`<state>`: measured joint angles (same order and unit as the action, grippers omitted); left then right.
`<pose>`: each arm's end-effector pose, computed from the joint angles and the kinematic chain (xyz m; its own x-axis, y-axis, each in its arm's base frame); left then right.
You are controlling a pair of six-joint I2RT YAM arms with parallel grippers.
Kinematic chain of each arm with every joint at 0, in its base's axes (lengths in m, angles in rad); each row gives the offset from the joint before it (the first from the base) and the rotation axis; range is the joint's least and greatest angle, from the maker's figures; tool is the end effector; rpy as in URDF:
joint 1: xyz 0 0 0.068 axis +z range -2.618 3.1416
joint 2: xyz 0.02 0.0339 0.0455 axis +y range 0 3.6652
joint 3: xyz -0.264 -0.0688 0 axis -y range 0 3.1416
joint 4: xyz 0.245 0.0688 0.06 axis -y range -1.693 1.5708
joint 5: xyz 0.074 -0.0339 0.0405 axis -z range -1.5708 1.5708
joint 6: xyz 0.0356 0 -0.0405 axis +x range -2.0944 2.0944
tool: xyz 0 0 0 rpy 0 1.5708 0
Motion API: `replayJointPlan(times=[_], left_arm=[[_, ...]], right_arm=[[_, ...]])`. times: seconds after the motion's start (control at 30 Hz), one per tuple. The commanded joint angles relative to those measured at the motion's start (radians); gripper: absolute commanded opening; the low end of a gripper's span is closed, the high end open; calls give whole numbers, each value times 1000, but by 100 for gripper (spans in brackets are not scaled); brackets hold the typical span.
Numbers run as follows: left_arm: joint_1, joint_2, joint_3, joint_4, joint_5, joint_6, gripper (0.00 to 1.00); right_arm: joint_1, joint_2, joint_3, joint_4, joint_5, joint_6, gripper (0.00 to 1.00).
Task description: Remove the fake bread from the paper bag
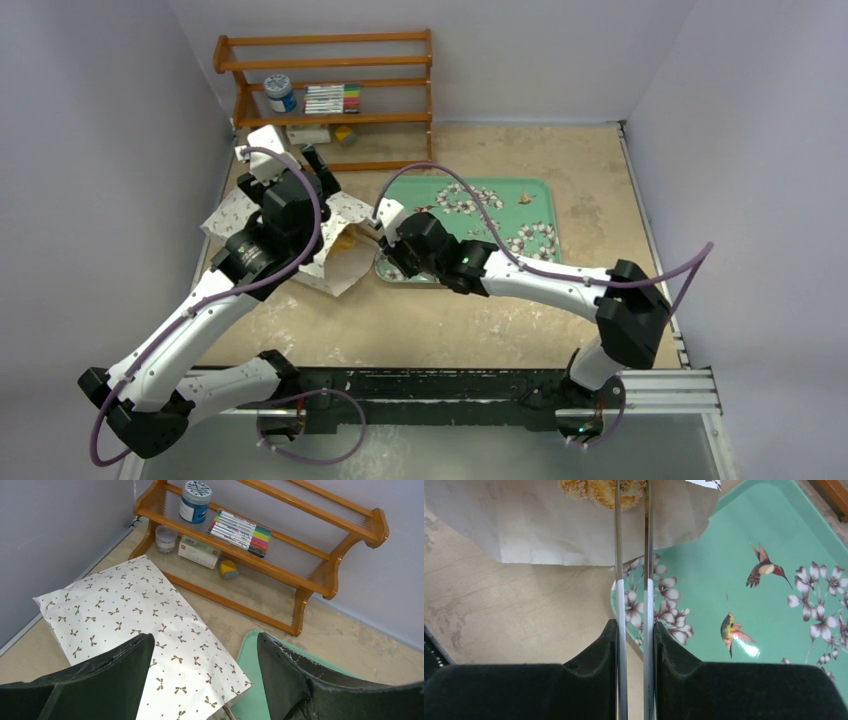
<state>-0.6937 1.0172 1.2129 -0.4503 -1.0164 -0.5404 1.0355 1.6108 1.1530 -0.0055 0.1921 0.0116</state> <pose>0.1728 -0.1044 0.4212 -0.0137 -0.3408 -0.9400 -0.3535 0.8811 -0.3143 0.1968 0.3185 0.2741 -0.2367 -0.3769 -0.8955 -0.7545 0.6520 -0.0749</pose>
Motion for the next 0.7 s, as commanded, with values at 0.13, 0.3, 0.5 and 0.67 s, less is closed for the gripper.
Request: replayJointPlan(times=[0.13, 0.3, 0.5, 0.67], left_arm=[[6, 14, 50, 29, -22, -19, 75], [7, 14, 56, 33, -20, -30, 75], [6, 1, 40, 32, -37, -43, 75], [6, -15, 26, 30, -57, -48, 75]], right_arm=[[35, -178, -57, -89, 33, 64, 0], [69, -260, -100, -190, 61, 158, 0], [154, -340, -115, -338, 169, 313, 0], [211, -424, -101, -477, 256, 460, 0]])
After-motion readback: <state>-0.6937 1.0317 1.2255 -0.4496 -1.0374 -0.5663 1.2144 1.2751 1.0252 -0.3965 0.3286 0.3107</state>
